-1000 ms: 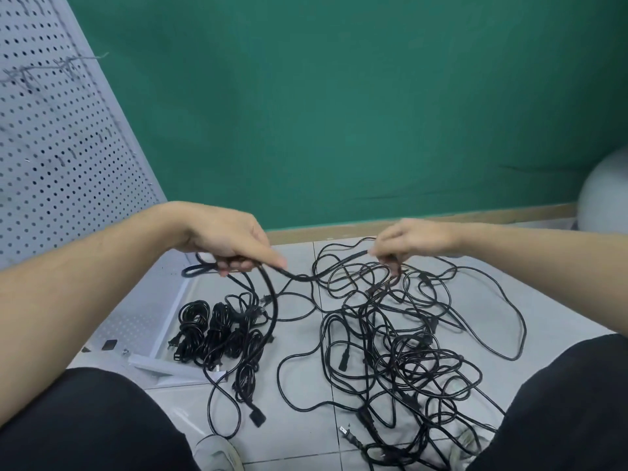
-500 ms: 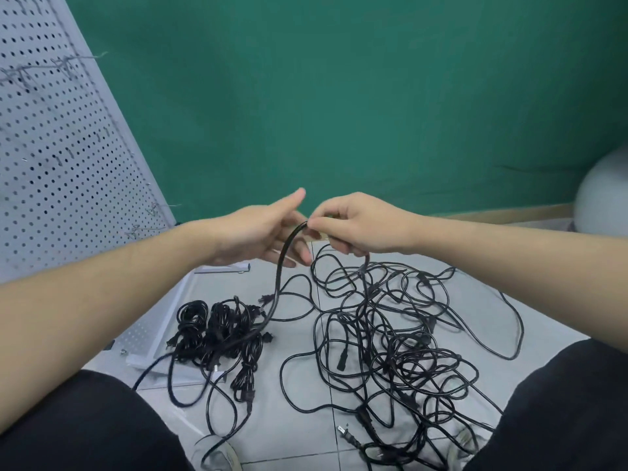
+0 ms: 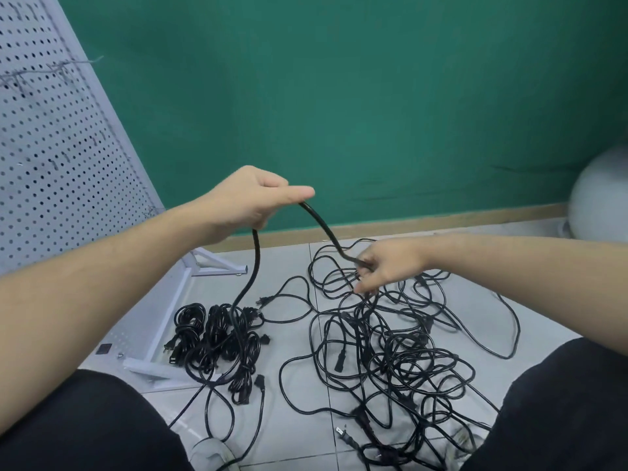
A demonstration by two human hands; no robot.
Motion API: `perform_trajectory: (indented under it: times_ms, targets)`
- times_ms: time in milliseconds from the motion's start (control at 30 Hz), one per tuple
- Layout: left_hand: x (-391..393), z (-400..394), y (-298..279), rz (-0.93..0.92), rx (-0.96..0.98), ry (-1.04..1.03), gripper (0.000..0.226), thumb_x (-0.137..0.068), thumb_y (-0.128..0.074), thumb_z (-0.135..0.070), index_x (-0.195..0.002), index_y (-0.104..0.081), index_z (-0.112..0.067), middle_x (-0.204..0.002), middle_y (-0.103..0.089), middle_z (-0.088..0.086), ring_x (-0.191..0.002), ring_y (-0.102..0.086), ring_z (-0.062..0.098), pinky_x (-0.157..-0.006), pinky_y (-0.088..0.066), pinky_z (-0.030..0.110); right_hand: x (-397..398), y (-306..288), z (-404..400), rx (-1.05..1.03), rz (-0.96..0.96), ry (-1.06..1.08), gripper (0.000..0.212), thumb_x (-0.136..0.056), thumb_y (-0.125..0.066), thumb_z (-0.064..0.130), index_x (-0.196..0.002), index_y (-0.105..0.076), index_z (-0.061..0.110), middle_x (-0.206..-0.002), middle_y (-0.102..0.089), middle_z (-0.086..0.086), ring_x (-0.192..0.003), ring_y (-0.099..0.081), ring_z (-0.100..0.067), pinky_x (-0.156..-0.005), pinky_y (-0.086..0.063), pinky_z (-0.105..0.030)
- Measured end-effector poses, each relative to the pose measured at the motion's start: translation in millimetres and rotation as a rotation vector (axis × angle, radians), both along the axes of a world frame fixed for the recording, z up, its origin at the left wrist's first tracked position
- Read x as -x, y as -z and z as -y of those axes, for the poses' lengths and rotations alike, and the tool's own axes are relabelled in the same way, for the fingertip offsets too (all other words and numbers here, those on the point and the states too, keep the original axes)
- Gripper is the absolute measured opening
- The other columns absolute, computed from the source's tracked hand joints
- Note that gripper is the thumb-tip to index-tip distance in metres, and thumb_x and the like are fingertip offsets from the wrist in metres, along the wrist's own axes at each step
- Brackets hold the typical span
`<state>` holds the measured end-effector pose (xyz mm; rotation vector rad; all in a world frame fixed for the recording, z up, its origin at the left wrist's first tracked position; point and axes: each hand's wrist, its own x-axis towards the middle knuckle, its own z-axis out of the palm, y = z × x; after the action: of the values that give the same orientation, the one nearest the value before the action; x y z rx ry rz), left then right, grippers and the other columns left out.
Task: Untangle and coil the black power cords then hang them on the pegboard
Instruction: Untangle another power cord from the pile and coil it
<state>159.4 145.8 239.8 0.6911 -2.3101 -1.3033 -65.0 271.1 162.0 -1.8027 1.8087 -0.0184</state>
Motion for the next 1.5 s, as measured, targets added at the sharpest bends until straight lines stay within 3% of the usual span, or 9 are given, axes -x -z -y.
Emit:
perform_trajectory:
  times_ms: [100, 200, 467, 633, 733, 900, 1033, 1233, 1500]
  targets:
    - [-11, 14, 6, 0.159, 0.120, 0.000, 0.068, -0.075, -0.078, -0.059, -0.055, -0.028, -0.019, -0.059, -0.021, 0.006, -0.061, -0.019, 0.027, -0.061, -0.020, 0.035, 26, 3, -8, -0.032, 0.132, 0.127, 0.030, -0.097, -0.064, 0.036, -0.074, -0.061, 0.017, -0.074, -0.072, 0.000, -0.063, -0.058, 0.001, -0.067, -0.042, -0.012]
    - [-24, 32, 21, 0.479, 0.278, -0.008, 0.060, -0.086, -0.071, -0.058, -0.057, -0.040, -0.016, -0.054, -0.030, 0.001, -0.053, -0.026, 0.020, -0.053, -0.025, 0.028, 42, 0, -14, -0.017, 0.401, 0.223, 0.031, -0.100, -0.059, 0.031, -0.073, -0.060, 0.015, -0.065, -0.058, -0.004, -0.066, -0.058, -0.019, -0.084, -0.053, -0.036]
    - [-35, 51, 67, 0.825, 0.113, 0.087, 0.053, -0.099, -0.042, -0.066, -0.107, -0.071, -0.022, -0.087, -0.079, -0.001, -0.066, -0.065, 0.013, -0.068, -0.048, 0.028, 10, -39, 0, 0.390, 0.328, 0.216, 0.023, -0.103, -0.055, 0.023, -0.092, -0.075, 0.021, -0.055, -0.044, 0.012, -0.051, -0.035, -0.011, -0.051, -0.031, -0.023]
    - [-3, 24, 70, 0.415, -0.344, 0.029, 0.072, -0.100, -0.024, -0.069, -0.120, -0.065, -0.013, -0.101, -0.078, 0.012, -0.096, -0.074, 0.033, -0.091, -0.057, 0.042, -29, -50, 0, 0.391, 0.225, 0.084, 0.019, -0.105, -0.051, 0.032, -0.099, -0.070, 0.031, -0.059, -0.059, 0.006, -0.042, -0.045, -0.004, -0.052, -0.039, -0.013]
    - [20, 3, 56, 0.259, -0.449, 0.069, 0.065, -0.102, -0.030, -0.066, -0.101, -0.065, -0.011, -0.076, -0.068, 0.010, -0.075, -0.069, 0.029, -0.088, -0.058, 0.042, -39, -45, 5, 0.377, 0.112, 0.017, 0.018, -0.105, -0.051, 0.033, -0.096, -0.066, 0.030, -0.060, -0.062, 0.004, -0.044, -0.047, -0.004, -0.055, -0.039, -0.013]
    - [35, -19, 35, 0.330, -0.212, 0.024, 0.062, -0.102, -0.035, -0.065, -0.083, -0.067, -0.015, -0.057, -0.031, -0.009, -0.054, -0.029, 0.015, -0.055, -0.036, 0.024, -36, -47, 6, 0.333, 0.258, 0.062, 0.024, -0.103, -0.054, 0.031, -0.088, -0.059, 0.014, -0.056, -0.063, -0.001, -0.047, -0.055, -0.011, -0.061, -0.049, -0.026]
    - [35, -19, 18, 0.351, 0.088, -0.074, 0.064, -0.093, -0.051, -0.069, -0.053, -0.056, -0.019, -0.054, -0.032, -0.003, -0.057, -0.033, 0.021, -0.059, -0.029, 0.030, -27, -46, 1, 0.184, 0.332, 0.081, 0.038, -0.096, -0.065, 0.042, -0.070, -0.065, 0.015, -0.065, -0.071, 0.001, -0.062, -0.054, -0.001, -0.071, -0.041, -0.015]
    - [27, -9, 14, 0.160, 0.024, -0.095, 0.064, -0.088, -0.073, -0.049, -0.054, -0.025, -0.026, -0.058, -0.016, -0.002, -0.057, -0.014, 0.022, -0.059, -0.012, 0.037, -15, -29, -2, 0.032, 0.355, 0.011, 0.022, -0.095, -0.069, 0.033, -0.076, -0.074, 0.026, -0.098, -0.076, -0.004, -0.097, -0.069, -0.012, -0.097, -0.045, -0.029]
    - [10, 9, 8, -0.130, 0.005, -0.137, 0.059, -0.074, -0.071, -0.056, -0.043, -0.032, -0.023, -0.051, -0.026, 0.003, -0.049, -0.022, 0.021, -0.048, -0.026, 0.025, 20, 12, -1, -0.142, 0.018, 0.012, 0.027, -0.100, -0.061, 0.031, -0.077, -0.065, 0.019, -0.090, -0.074, -0.002, -0.071, -0.058, 0.004, -0.073, -0.042, -0.013]
